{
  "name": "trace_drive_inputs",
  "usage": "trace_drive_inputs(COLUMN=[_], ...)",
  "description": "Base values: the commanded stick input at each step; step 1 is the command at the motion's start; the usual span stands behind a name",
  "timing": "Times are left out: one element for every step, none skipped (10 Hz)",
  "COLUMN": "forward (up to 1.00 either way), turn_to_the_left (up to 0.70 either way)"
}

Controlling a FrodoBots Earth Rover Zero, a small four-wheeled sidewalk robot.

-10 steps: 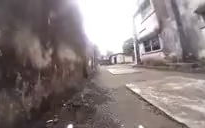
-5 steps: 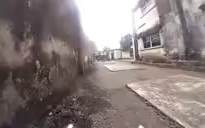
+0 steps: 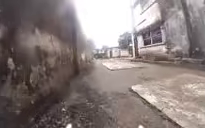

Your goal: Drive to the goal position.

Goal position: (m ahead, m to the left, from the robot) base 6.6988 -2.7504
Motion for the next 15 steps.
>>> trace_drive_inputs(forward=[0.70, 0.70, 0.70, 0.70, 0.70, 0.70, 0.70, 0.70, 0.70, 0.70, 0.70, 0.70, 0.70, 0.70, 0.70], turn_to_the_left=[0.22, 0.04, 0.00, 0.00, 0.00, 0.00, 0.00, 0.00, 0.00, 0.00, 0.00, 0.00, 0.00, 0.00, -0.05])
